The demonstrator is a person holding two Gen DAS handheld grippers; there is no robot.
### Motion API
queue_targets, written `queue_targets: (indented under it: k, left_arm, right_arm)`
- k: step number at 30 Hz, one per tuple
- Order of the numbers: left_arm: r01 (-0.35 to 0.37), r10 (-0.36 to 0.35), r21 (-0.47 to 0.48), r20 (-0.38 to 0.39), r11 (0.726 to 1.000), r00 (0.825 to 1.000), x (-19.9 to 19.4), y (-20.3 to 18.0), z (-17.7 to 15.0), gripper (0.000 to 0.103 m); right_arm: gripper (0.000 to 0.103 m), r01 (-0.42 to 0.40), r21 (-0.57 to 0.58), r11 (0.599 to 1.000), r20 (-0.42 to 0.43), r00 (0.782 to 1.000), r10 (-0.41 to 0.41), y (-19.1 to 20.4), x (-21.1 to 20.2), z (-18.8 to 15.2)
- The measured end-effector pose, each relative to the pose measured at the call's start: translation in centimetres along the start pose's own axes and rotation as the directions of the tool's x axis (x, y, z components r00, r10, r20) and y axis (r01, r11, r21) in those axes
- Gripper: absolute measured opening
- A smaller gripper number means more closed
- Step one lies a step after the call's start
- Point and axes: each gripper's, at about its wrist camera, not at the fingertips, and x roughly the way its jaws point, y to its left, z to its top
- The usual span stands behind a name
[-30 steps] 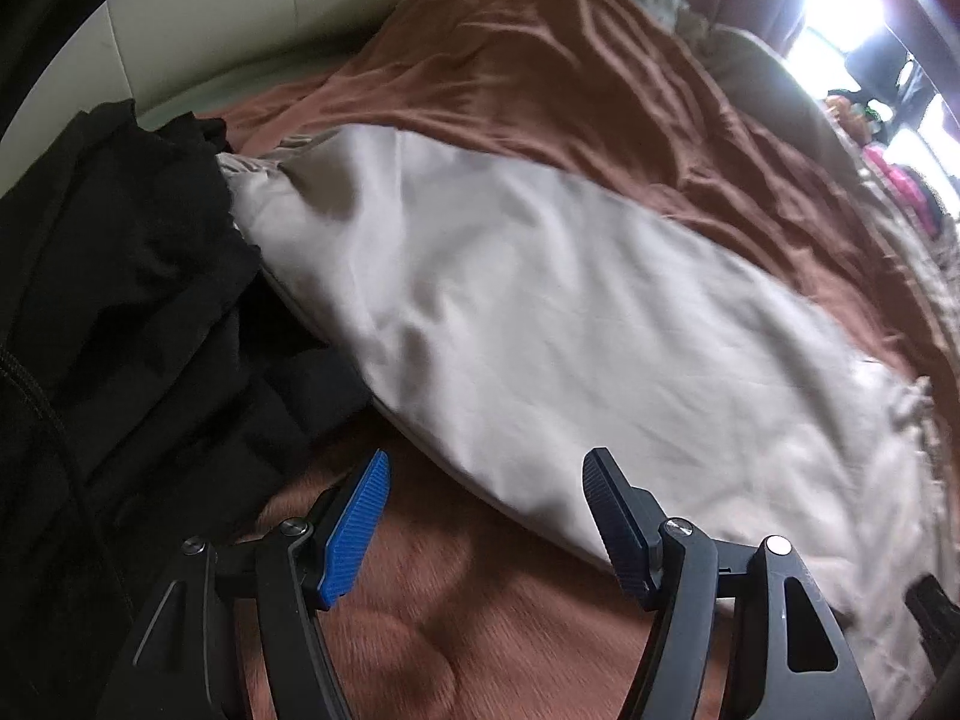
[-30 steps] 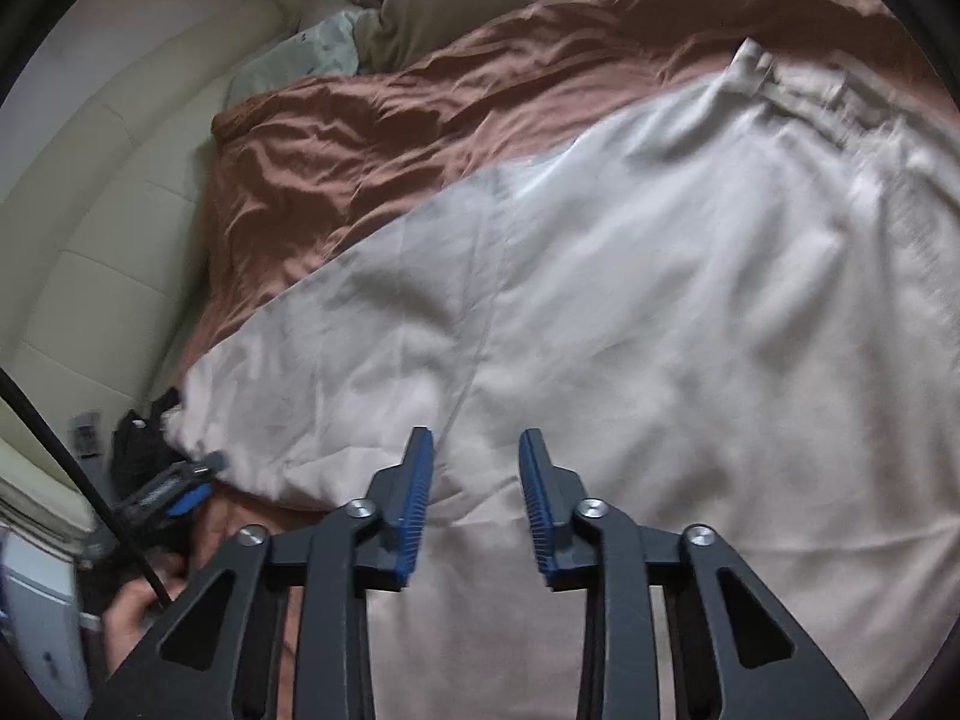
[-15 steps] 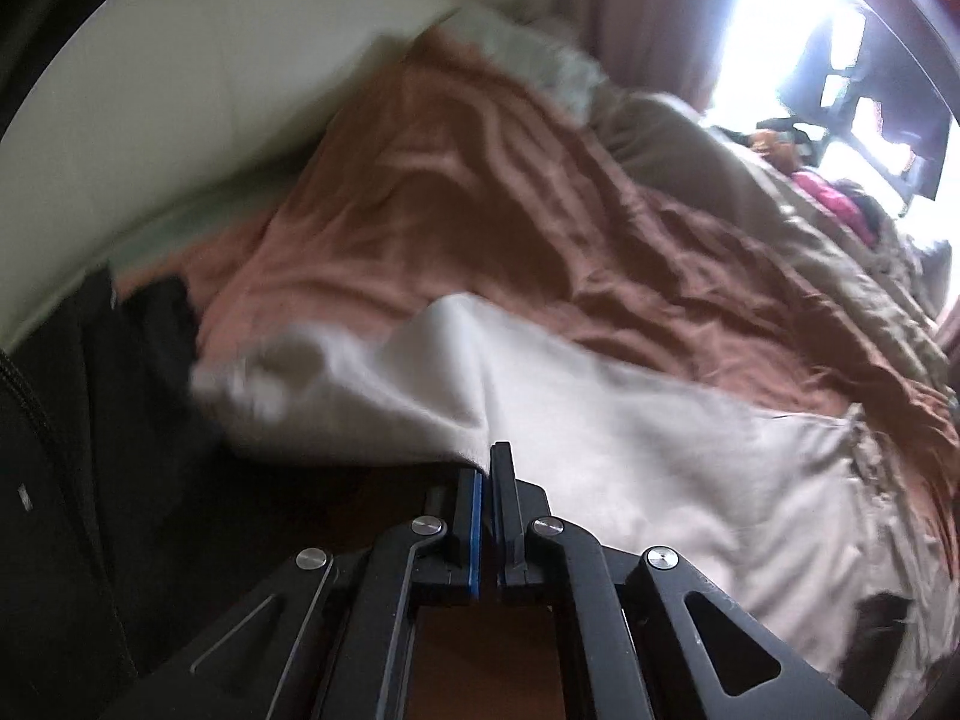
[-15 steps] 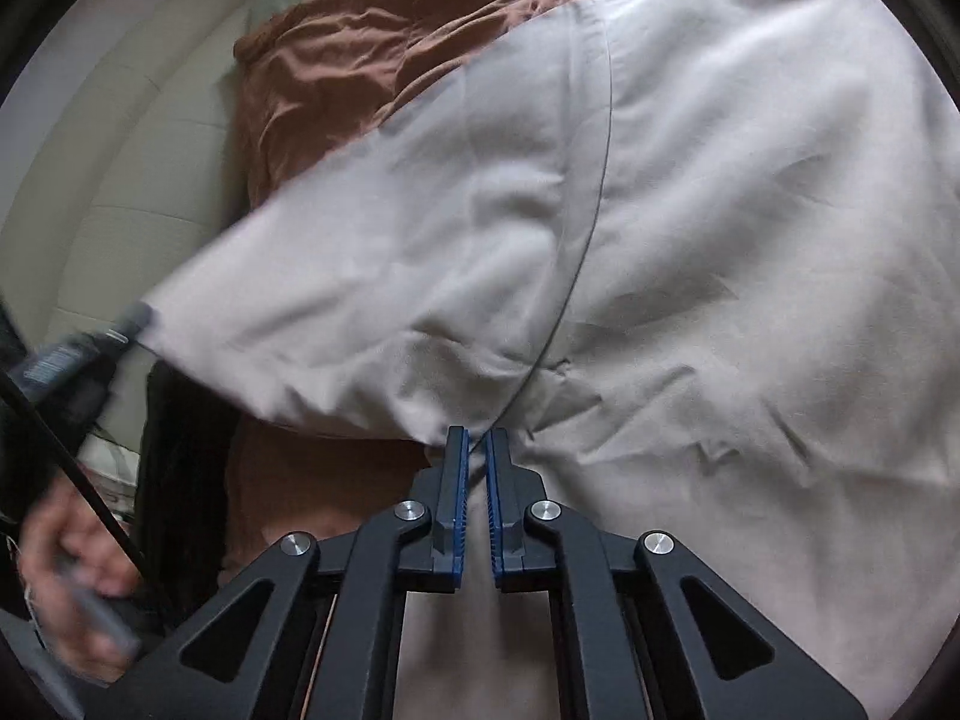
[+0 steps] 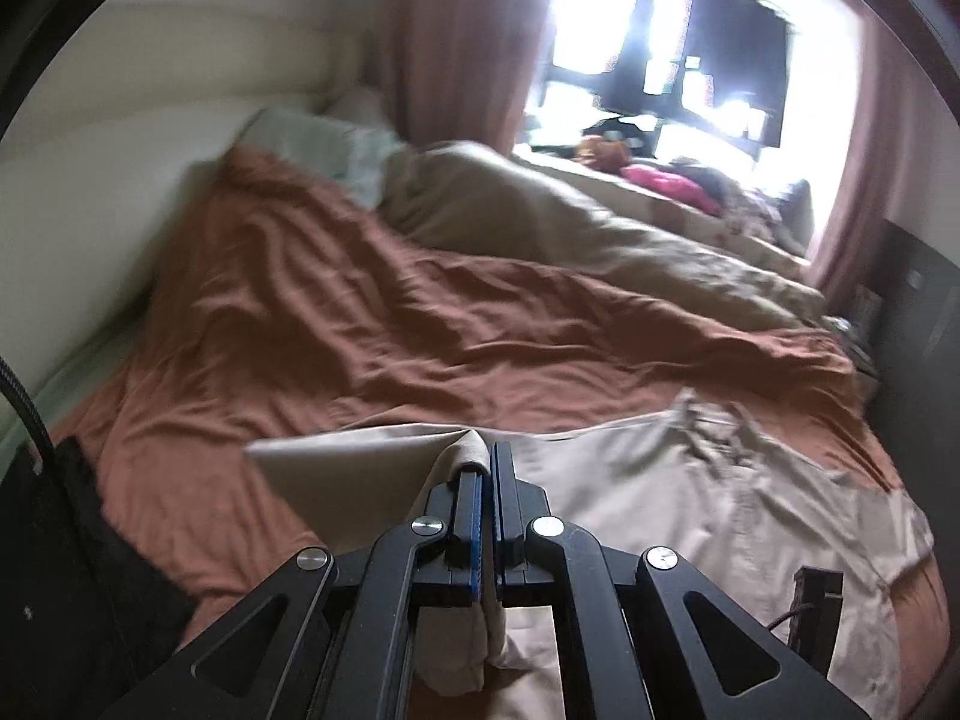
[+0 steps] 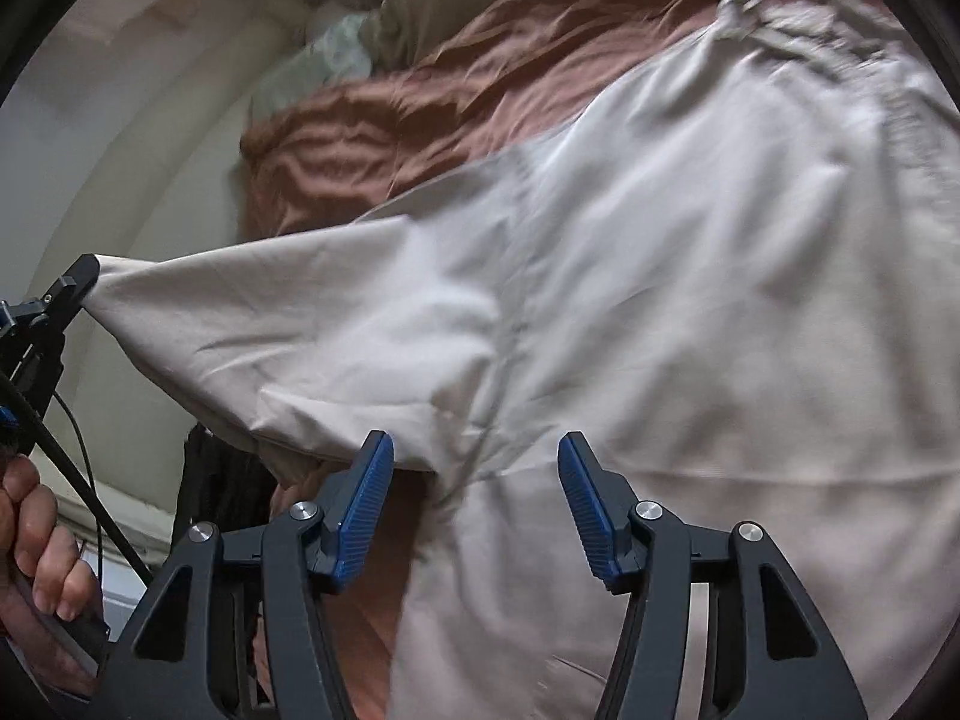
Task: Fold large clothes
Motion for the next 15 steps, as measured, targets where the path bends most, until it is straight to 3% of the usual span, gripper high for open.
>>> queue_targets:
  k: [5,11,15]
  left_arm:
    - [0.070,-0.071,0.120,-0.001,0.990,0.998,-0.4,-5.2,-0.1,0.002]
    - [0.195,-0.180,0.243,-0.084,0.950,0.980,0.9,-10.8,-2.4,0.002]
    - [0.259,-0.230,0.241,-0.143,0.935,0.963,2.4,-13.3,-4.1,0.002]
  right_arm:
    - [0.055,0.034,0.094,0.995,0.082,0.996,-0.042,-3.1,-5.3,-1.8]
    - [0.055,0.054,0.181,0.982,0.128,0.989,-0.077,-6.3,-9.8,-3.5]
    - [0.055,0.047,0.229,0.972,0.147,0.986,-0.082,-7.3,-11.2,-3.2]
